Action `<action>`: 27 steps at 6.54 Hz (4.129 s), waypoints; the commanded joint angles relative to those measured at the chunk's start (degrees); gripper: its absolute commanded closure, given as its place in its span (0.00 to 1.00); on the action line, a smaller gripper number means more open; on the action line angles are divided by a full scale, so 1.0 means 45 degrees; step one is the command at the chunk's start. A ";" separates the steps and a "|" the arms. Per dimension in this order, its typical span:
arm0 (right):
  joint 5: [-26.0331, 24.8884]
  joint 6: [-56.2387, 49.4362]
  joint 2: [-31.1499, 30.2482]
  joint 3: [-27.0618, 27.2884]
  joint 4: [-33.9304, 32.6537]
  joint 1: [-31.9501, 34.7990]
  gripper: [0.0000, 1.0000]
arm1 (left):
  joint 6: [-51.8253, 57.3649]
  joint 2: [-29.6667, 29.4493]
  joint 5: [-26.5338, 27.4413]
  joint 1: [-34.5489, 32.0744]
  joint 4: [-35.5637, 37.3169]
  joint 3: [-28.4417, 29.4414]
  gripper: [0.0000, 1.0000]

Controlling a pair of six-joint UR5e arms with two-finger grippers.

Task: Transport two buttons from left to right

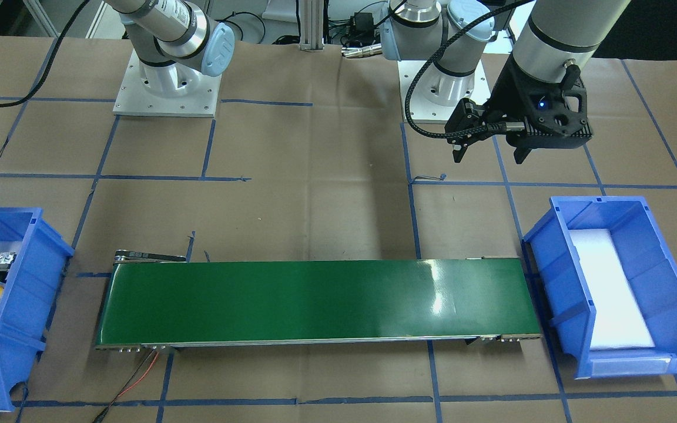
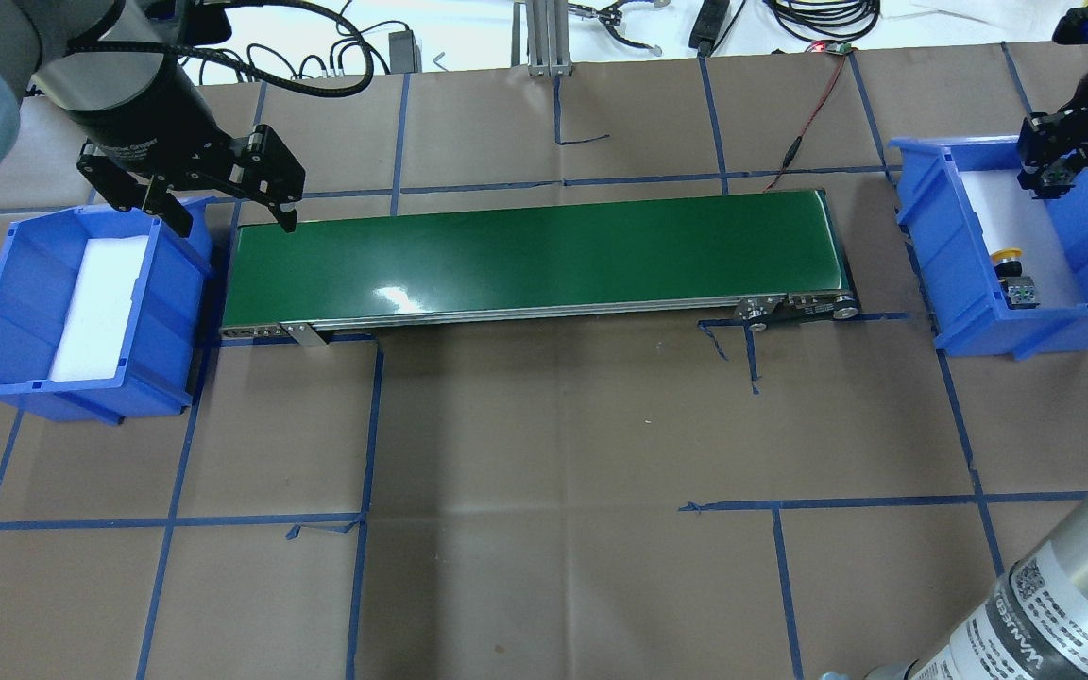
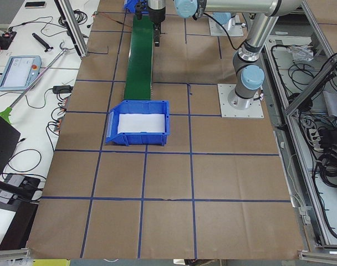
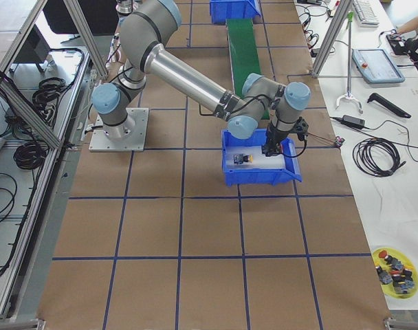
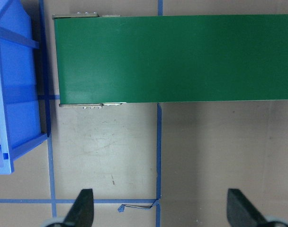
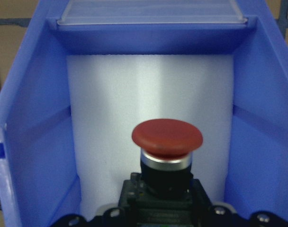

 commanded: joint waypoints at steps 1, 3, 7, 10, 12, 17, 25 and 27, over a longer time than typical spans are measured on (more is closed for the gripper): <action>-0.0002 -0.0025 0.0586 -0.0036 -0.0163 0.0310 0.94 | 0.0000 0.0004 0.0000 0.0000 0.0000 0.0000 0.00; -0.0003 -0.0045 0.1133 -0.0094 -0.0475 0.0311 0.94 | 0.0000 -0.0016 0.0000 0.0000 0.0000 0.0000 0.00; -0.0042 -0.0104 0.1427 0.0003 -0.0632 0.0291 0.89 | 0.0155 -0.0016 0.0000 -0.0020 -0.0019 -0.0039 0.00; -0.0022 -0.0084 0.1408 -0.0036 -0.0652 0.0291 0.06 | 0.0215 -0.0035 0.0000 -0.0020 -0.0019 -0.0058 0.00; -0.0022 -0.0046 0.1195 -0.0055 -0.0594 0.0291 0.06 | 0.0215 -0.0035 0.0000 -0.0020 0.0000 -0.0058 0.00; 0.0017 0.0072 -0.1827 -0.1305 0.0071 0.0427 0.00 | 0.0215 -0.0035 0.0000 -0.0020 0.0000 -0.0039 0.00; 0.1611 0.7209 -0.7575 0.2756 0.3996 0.6658 0.00 | 0.0215 -0.0035 0.0000 -0.0020 0.0000 -0.0039 0.00; 0.1423 0.7045 -0.8157 0.3534 0.3880 0.6892 0.00 | 0.0215 -0.0016 0.0000 -0.0020 0.0000 -0.0039 0.00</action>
